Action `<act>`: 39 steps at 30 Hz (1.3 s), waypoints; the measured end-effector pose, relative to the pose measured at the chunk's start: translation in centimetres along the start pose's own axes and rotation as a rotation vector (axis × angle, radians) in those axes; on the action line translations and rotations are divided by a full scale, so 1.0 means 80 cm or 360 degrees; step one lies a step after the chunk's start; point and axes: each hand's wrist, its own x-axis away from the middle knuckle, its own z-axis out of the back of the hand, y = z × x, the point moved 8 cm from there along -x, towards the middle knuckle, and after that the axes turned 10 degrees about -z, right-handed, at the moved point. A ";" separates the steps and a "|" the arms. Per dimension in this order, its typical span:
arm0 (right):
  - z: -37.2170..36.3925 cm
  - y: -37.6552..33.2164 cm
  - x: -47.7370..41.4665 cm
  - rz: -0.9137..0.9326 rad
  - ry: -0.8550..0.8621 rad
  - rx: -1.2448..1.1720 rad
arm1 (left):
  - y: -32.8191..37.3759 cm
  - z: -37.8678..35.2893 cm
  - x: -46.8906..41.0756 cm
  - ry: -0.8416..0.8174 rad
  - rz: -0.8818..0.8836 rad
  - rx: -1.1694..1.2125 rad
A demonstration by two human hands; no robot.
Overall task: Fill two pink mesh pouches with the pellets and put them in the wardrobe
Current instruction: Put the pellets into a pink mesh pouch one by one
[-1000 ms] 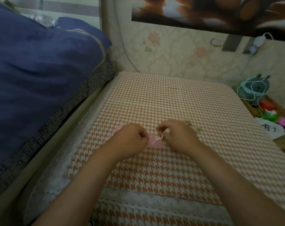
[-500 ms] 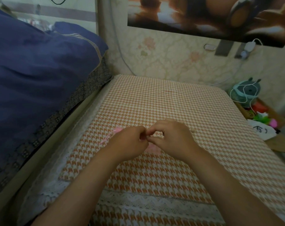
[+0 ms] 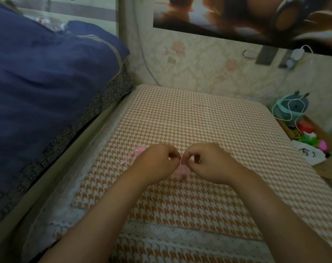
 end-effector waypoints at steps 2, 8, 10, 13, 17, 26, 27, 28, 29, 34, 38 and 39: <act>0.005 0.014 -0.006 -0.0081 0.0041 -0.0213 | -0.002 -0.003 -0.004 0.0010 0.0040 0.0057; -0.011 0.059 -0.026 -0.0311 0.0192 -0.0013 | 0.000 -0.004 -0.009 0.0023 0.0007 0.0123; -0.025 0.055 -0.029 -0.0269 0.0160 0.0112 | 0.001 -0.003 -0.007 0.0024 -0.0026 0.0149; -0.041 0.044 -0.034 -0.0222 0.0147 0.0369 | 0.003 -0.002 -0.004 0.0019 -0.0060 0.0202; -0.050 0.047 -0.035 -0.0287 0.0132 0.0426 | 0.006 -0.003 -0.002 0.0003 -0.0086 0.0248; 0.026 0.048 -0.017 -0.0299 0.0538 -0.0380 | 0.001 -0.006 -0.002 -0.0024 -0.0085 0.0235; 0.031 0.042 -0.013 -0.0260 0.0537 -0.0487 | 0.001 -0.006 -0.003 -0.0024 -0.0087 0.0241; 0.034 0.033 -0.008 -0.0212 0.0517 -0.0562 | 0.001 -0.006 -0.003 -0.0022 -0.0089 0.0247; 0.034 0.024 -0.003 -0.0160 0.0488 -0.0582 | 0.001 -0.007 -0.004 -0.0015 -0.0093 0.0253; 0.020 -0.006 0.007 0.0013 0.0426 -0.0143 | 0.004 -0.009 -0.004 -0.0013 -0.0125 0.0296; 0.014 -0.011 0.003 0.0039 0.0388 0.0093 | 0.001 -0.009 -0.003 -0.0013 -0.0113 0.0301; 0.014 -0.010 0.003 0.0035 0.0384 0.0101 | -0.001 -0.008 -0.003 -0.0006 -0.0100 0.0313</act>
